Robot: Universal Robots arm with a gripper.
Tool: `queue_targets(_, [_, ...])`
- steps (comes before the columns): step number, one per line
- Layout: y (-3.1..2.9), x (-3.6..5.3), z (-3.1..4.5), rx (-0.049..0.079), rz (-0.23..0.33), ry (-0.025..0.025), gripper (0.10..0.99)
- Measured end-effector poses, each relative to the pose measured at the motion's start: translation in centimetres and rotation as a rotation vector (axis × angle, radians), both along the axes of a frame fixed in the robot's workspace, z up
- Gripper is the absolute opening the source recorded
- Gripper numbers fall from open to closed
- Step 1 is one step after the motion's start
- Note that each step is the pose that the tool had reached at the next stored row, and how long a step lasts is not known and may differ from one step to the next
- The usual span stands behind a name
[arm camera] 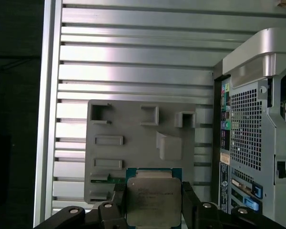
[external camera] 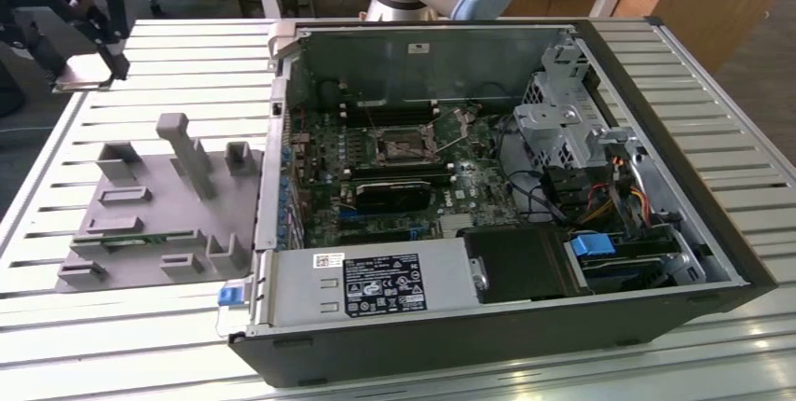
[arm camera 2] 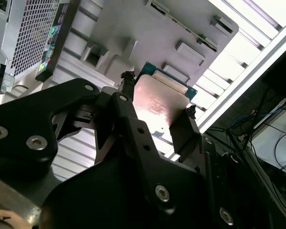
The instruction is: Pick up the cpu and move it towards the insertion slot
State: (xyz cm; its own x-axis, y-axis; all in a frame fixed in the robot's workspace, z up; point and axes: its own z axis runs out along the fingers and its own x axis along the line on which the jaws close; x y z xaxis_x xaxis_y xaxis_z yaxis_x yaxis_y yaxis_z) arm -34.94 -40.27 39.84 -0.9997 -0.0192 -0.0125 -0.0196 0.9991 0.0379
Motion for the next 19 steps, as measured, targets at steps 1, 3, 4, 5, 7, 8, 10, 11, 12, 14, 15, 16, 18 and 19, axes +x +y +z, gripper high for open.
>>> queue_targets(1, [0.00,0.18,0.00,0.000,0.000,0.0001,0.541])
queue_targets(3, [0.00,0.56,0.00,0.000,0.000,0.0000,0.541])
queue_targets(4, [0.00,0.73,0.00,0.000,0.000,0.0000,0.541])
queue_targets(5, [0.00,0.92,0.00,0.000,0.000,0.0000,0.541])
queue_targets(7, [0.00,1.27,0.00,0.000,0.000,0.0000,0.541])
queue_targets(8, [0.00,1.45,0.00,0.000,0.000,0.0000,0.541])
queue_targets(10, [0.00,1.81,0.00,0.000,0.000,0.0000,0.541])
queue_targets(11, [0.00,2.01,0.00,0.000,0.000,0.0001,0.541])
queue_targets(12, [0.00,2.19,0.00,0.000,0.000,0.0000,0.541])
queue_targets(14, [0.00,2.56,0.00,0.000,0.000,0.0001,0.541])
queue_targets(15, [0.00,2.75,0.00,0.000,0.000,0.0000,0.541])
queue_targets(16, [0.00,2.95,0.00,0.000,0.000,0.0001,0.541])
queue_targets(18, [0.00,3.38,0.00,0.000,0.000,0.0000,0.541])
queue_targets(19, [0.00,3.60,0.00,0.000,0.000,0.0000,0.541])
